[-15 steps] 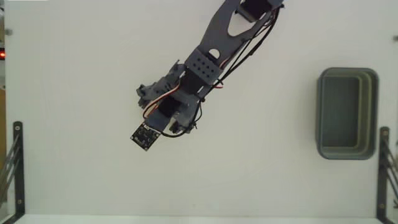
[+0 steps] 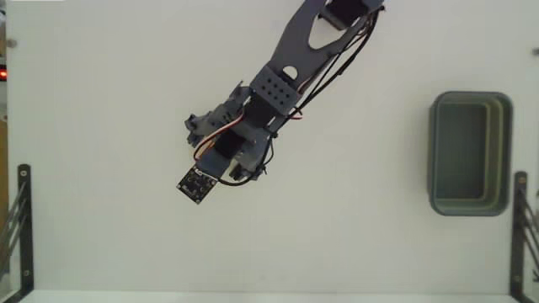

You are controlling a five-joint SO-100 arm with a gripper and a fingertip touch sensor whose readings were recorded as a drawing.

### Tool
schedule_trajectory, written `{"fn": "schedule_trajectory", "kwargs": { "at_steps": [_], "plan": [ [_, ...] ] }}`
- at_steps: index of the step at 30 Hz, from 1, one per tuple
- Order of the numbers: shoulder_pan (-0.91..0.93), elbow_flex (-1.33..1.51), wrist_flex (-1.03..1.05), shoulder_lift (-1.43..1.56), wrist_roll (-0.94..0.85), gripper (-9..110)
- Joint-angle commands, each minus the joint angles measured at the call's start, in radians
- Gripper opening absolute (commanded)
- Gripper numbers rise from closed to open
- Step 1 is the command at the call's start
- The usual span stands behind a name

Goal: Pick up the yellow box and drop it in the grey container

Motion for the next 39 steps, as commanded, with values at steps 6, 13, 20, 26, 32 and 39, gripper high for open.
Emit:
{"fn": "schedule_trajectory", "kwargs": {
  "at_steps": [6, 13, 20, 26, 32, 39],
  "plan": [
    [0.020, -0.005, -0.011, 0.028, 0.005, 99],
    [0.020, -0.005, -0.011, 0.028, 0.005, 98],
    [0.020, -0.005, -0.011, 0.028, 0.005, 96],
    [0.020, -0.005, -0.011, 0.028, 0.005, 95],
    [0.020, -0.005, -0.011, 0.028, 0.005, 93],
    [0.020, -0.005, -0.011, 0.028, 0.005, 91]
  ]
}}
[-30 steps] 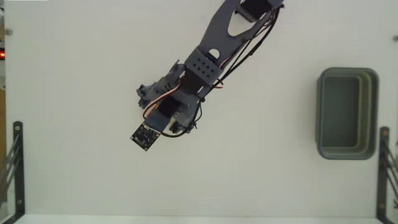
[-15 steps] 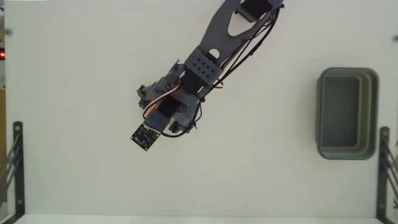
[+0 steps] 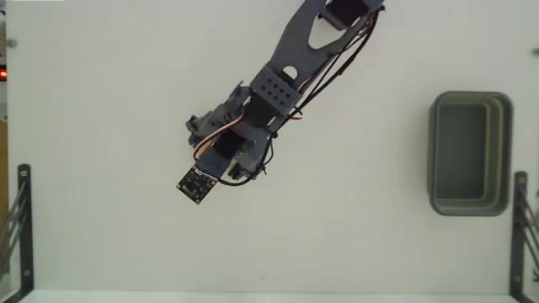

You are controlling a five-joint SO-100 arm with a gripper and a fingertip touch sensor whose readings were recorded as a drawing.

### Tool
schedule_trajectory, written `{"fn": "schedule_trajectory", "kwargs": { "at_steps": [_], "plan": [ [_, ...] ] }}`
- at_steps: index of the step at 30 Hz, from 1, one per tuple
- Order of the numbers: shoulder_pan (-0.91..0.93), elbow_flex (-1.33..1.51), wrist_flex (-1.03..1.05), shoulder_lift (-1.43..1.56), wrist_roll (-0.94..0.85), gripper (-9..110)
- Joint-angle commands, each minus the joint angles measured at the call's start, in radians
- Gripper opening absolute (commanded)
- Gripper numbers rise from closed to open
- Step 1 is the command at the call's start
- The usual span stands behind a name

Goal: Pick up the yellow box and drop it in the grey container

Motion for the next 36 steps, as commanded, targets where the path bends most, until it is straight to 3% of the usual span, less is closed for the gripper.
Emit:
{"fn": "schedule_trajectory", "kwargs": {
  "at_steps": [1, 36],
  "plan": [
    [0.020, -0.005, -0.011, 0.028, 0.003, 91],
    [0.020, -0.005, -0.011, 0.028, 0.003, 82]
  ]
}}
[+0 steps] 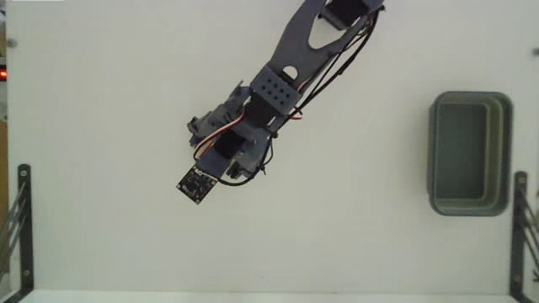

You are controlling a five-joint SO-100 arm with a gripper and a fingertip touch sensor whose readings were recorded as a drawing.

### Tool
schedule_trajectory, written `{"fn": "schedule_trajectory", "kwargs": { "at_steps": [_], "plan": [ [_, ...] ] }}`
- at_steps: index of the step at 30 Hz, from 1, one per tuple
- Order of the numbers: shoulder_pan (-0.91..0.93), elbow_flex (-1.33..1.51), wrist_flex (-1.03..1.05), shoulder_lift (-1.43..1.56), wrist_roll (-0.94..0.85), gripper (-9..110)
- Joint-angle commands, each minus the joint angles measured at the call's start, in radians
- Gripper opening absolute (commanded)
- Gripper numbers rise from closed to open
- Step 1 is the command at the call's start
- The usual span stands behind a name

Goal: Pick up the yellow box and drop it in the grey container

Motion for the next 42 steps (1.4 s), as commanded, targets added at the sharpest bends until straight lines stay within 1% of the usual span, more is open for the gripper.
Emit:
{"fn": "schedule_trajectory", "kwargs": {
  "at_steps": [1, 42],
  "plan": [
    [0.020, -0.005, -0.011, 0.028, 0.002, 82],
    [0.020, -0.005, -0.011, 0.028, 0.002, 72]
  ]
}}
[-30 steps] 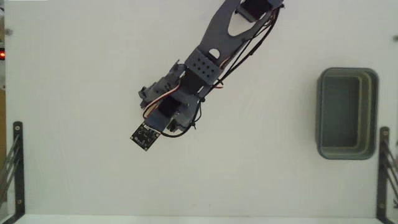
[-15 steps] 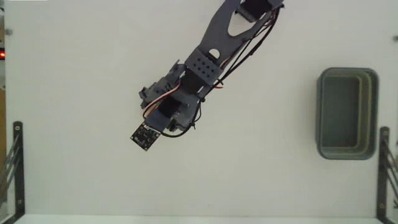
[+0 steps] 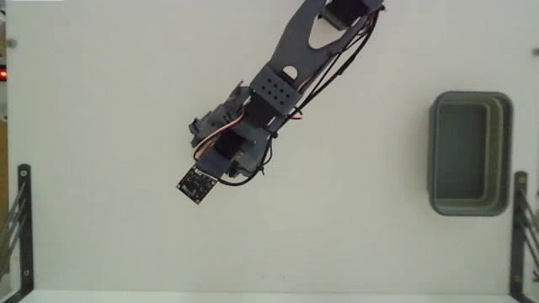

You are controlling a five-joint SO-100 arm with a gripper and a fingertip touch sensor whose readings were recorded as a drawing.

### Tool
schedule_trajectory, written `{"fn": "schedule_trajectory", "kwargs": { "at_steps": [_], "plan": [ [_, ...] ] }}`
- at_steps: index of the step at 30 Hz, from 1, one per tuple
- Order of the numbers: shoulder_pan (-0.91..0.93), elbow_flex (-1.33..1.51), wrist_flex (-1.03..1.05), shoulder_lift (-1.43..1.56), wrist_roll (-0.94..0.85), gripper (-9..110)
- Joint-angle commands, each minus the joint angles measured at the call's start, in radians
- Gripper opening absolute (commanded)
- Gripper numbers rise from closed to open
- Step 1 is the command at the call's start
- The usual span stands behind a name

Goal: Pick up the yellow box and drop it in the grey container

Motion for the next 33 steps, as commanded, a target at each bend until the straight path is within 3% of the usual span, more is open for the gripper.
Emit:
{"fn": "schedule_trajectory", "kwargs": {
  "at_steps": [1, 33],
  "plan": [
    [0.020, -0.005, -0.011, 0.028, 0.002, 72],
    [0.020, -0.005, -0.011, 0.028, 0.002, 64]
  ]
}}
